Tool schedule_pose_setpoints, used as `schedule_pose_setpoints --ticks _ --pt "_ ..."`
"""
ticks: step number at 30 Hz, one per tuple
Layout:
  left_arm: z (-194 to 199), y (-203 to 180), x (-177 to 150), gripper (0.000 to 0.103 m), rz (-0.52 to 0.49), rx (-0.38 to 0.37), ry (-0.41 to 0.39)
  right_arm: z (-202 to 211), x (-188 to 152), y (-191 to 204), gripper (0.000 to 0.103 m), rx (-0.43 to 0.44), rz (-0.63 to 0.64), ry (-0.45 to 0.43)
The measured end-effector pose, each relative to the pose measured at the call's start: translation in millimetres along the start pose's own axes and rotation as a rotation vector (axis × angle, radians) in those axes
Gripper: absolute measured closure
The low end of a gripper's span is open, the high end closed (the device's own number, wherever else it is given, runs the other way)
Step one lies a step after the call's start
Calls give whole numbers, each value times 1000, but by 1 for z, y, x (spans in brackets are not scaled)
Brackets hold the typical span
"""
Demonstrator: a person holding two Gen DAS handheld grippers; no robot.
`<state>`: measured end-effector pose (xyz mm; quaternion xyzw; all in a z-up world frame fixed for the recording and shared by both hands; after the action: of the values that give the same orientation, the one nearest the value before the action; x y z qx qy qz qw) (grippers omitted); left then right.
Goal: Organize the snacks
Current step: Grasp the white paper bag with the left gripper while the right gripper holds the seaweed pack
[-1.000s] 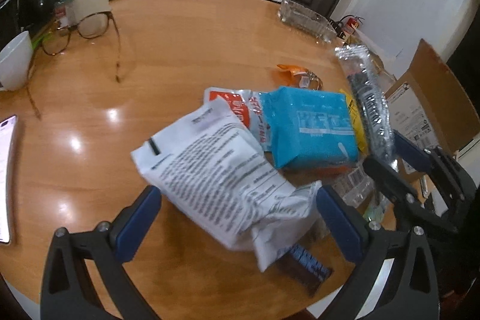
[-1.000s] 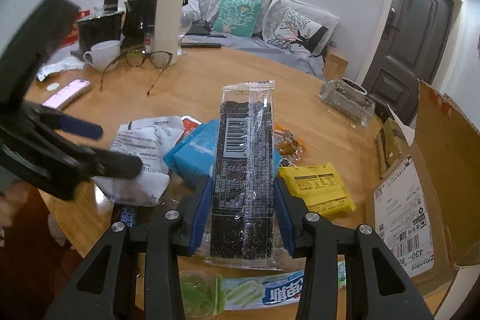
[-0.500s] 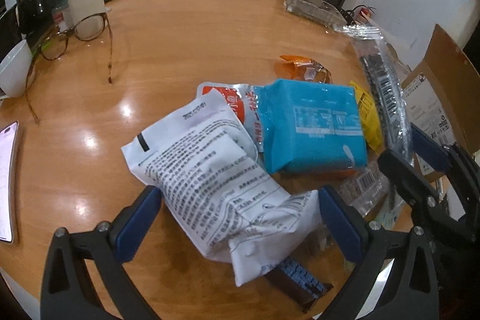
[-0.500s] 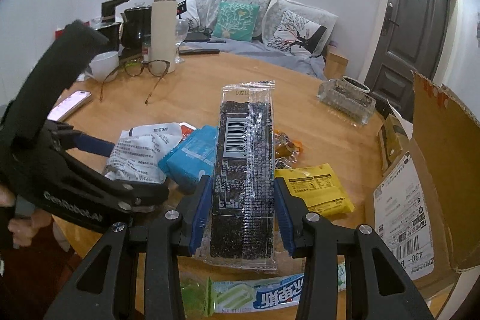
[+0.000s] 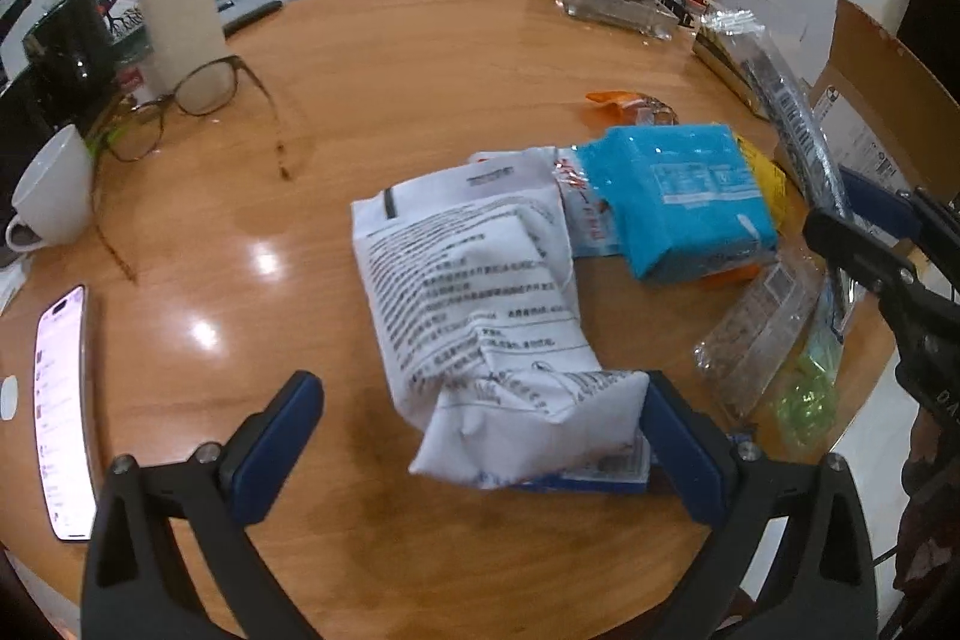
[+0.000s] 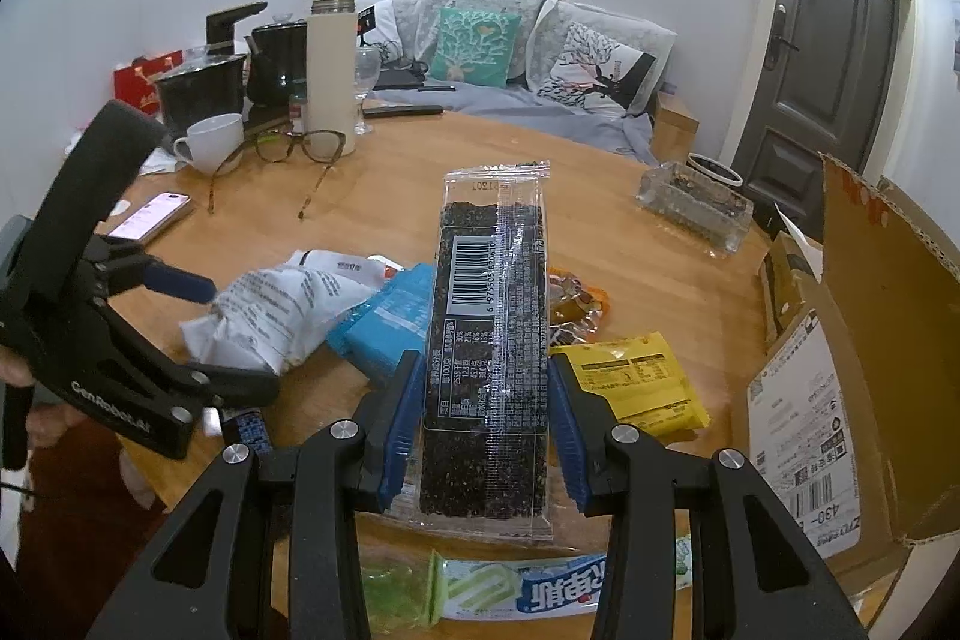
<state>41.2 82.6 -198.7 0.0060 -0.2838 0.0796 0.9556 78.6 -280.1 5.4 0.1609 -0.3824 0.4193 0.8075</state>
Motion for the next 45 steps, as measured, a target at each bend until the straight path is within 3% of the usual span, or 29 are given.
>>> schedule_pose_setpoints --ticks 8,16,27,34,41,45 --pt "-15 0 8 6 92 -20 -29 -2 2 3 66 22 5 -5" --pt "-16 -10 11 34 39 86 -64 -1 2 -2 66 25 -1 -9" --pt "2 -7 8 63 18 88 -142 0 2 -2 66 22 0 -10" --pt "27 2 16 75 25 85 -218 5 9 0 66 28 3 -24" --pt "32 9 16 76 8 75 -190 12 21 7 66 48 0 -40" --pt "26 9 11 62 4 18 -151 13 21 12 66 60 -1 -43"
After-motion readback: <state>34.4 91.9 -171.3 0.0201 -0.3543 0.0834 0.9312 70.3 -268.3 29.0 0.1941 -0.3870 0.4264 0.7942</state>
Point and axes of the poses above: each gripper's, at about its wrist camera, not at the fingertips, and z roughly against the way its jaws point, y to its left, x to its top, the point moved 2 cm from there along -z, roughly the way its jaws point, and after that the axes turned 3 degrees about x, right-handed, at the moved point
